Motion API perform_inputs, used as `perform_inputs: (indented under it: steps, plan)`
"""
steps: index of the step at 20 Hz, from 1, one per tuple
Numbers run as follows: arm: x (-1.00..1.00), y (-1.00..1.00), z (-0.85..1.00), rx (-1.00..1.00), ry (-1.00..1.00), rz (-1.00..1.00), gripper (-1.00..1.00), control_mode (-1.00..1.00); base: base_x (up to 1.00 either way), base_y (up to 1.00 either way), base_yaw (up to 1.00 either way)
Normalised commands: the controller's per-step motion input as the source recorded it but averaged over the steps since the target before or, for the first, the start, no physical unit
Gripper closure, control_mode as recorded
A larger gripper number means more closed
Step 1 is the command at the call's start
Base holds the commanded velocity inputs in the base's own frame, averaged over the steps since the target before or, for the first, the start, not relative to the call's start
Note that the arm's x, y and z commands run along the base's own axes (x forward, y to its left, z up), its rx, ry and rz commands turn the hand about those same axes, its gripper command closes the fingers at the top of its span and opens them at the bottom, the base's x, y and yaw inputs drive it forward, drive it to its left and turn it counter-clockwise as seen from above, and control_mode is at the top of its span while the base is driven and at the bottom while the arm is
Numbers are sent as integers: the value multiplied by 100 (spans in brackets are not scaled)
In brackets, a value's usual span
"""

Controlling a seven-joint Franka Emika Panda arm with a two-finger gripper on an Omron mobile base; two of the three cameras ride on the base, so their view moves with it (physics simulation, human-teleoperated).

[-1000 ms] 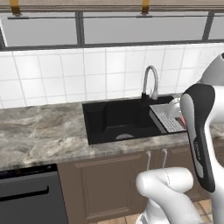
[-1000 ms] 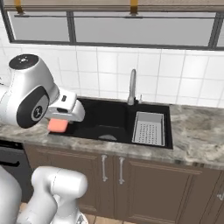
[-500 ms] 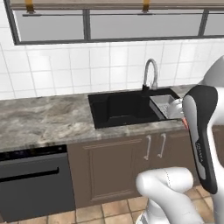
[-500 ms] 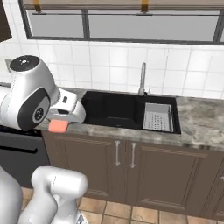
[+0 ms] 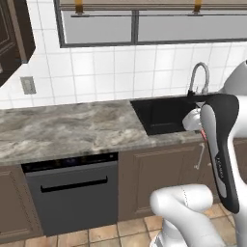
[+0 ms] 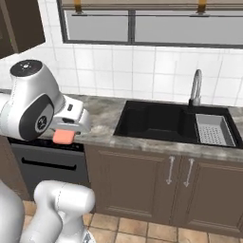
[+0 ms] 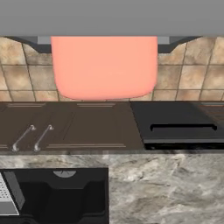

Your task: Pick up the sponge and bar soap from the sink, and place them back in the cabinet, and close the cabinet door.

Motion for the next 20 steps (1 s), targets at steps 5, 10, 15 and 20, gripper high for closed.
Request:
perform_inputs:
  steps: [5, 10, 15, 20]
  plan:
    - [0, 0, 0, 0, 0, 0, 100, 100, -8, 80, 0]
    - [0, 0, 0, 0, 0, 0, 100, 100, -1, 85, 0]
    - [0, 0, 0, 0, 0, 0, 100, 100, 0, 83, 0]
    - [0, 0, 0, 0, 0, 0, 100, 100, 0, 76, 0]
